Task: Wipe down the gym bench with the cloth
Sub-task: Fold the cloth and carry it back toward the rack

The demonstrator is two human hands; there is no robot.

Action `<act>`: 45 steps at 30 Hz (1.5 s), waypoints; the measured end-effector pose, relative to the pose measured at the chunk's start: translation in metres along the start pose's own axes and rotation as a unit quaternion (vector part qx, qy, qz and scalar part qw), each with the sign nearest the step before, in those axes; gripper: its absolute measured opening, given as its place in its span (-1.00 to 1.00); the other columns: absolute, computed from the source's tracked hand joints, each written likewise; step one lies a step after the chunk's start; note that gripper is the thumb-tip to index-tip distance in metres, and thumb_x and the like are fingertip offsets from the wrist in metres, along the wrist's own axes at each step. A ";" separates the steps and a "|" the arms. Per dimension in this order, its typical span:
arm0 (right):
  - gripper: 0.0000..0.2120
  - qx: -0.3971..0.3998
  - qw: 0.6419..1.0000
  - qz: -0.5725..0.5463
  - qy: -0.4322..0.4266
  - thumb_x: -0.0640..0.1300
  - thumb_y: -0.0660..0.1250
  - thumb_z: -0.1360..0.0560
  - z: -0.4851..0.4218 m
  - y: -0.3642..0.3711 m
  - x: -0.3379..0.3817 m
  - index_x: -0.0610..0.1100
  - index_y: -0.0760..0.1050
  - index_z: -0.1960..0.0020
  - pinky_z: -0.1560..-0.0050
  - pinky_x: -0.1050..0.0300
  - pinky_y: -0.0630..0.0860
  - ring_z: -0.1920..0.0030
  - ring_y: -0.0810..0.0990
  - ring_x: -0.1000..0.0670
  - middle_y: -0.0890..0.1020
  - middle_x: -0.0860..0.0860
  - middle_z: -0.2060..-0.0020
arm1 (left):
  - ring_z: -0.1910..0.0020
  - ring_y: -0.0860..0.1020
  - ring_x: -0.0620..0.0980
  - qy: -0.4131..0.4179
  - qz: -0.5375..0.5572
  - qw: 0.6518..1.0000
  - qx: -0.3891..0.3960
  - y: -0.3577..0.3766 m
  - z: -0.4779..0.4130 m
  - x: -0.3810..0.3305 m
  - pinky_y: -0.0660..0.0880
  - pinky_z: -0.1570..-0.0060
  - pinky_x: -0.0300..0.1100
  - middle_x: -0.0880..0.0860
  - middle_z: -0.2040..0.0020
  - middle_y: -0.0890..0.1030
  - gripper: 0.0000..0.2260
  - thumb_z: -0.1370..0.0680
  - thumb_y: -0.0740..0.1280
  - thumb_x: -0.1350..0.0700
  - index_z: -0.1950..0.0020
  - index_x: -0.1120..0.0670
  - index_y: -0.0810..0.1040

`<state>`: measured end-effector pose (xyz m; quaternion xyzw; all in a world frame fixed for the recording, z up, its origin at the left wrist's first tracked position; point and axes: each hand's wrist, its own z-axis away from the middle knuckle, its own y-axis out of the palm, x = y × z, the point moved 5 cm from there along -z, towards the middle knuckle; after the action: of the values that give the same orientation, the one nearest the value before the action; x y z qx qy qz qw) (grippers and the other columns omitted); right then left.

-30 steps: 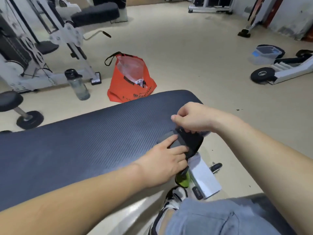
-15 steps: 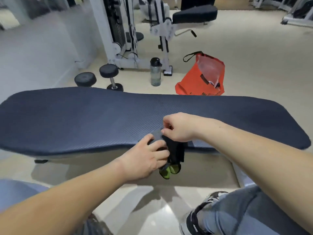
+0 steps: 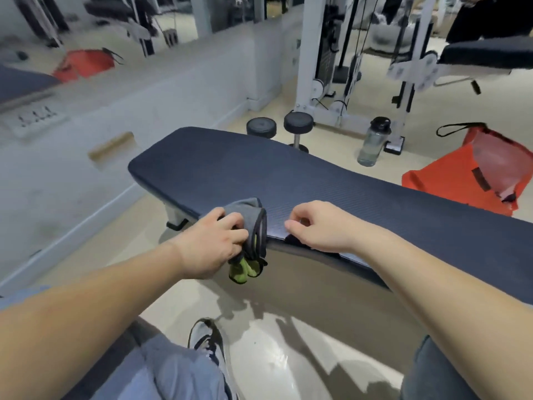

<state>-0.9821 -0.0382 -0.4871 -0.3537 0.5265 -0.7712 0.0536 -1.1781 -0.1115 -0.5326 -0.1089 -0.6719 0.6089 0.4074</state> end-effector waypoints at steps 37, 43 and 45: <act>-0.63 -0.024 0.710 -0.672 0.208 0.15 0.37 -0.57 -0.001 -0.020 -0.045 -0.07 0.67 -0.23 -0.30 -0.09 0.56 -0.18 0.71 -0.10 0.73 -0.08 -0.16 | -0.10 0.72 0.06 -0.387 0.876 0.285 -0.033 -0.069 -0.084 0.031 0.59 -0.19 0.00 0.09 -0.10 0.75 -0.67 -0.61 0.37 -0.07 -0.24 0.12 0.66; -0.76 -0.125 0.734 -0.614 0.262 0.14 0.38 -0.57 0.009 -0.047 -0.101 -0.03 0.67 -0.01 0.23 0.07 0.64 0.28 0.64 -0.02 0.69 -0.02 0.14 | -0.19 0.68 0.06 -0.305 0.889 0.341 -0.006 -0.085 -0.122 0.020 0.52 -0.33 0.08 0.10 -0.16 0.73 -0.73 -0.66 0.30 0.00 -0.28 0.11 0.62; -0.71 -0.248 0.782 -0.520 0.239 0.09 0.43 -0.54 0.009 -0.058 -0.112 -0.08 0.60 -0.15 0.07 0.01 0.64 0.17 0.65 0.01 0.69 -0.01 0.05 | -0.20 0.68 0.11 -0.295 0.893 0.339 -0.022 -0.087 -0.129 0.020 0.51 -0.33 0.12 0.13 -0.17 0.72 -0.74 -0.66 0.31 0.05 -0.29 0.13 0.61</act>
<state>-0.8767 0.0312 -0.4901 -0.3796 0.4317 -0.5844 -0.5727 -1.0729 -0.0252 -0.4552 -0.4664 -0.2643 0.5874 -0.6063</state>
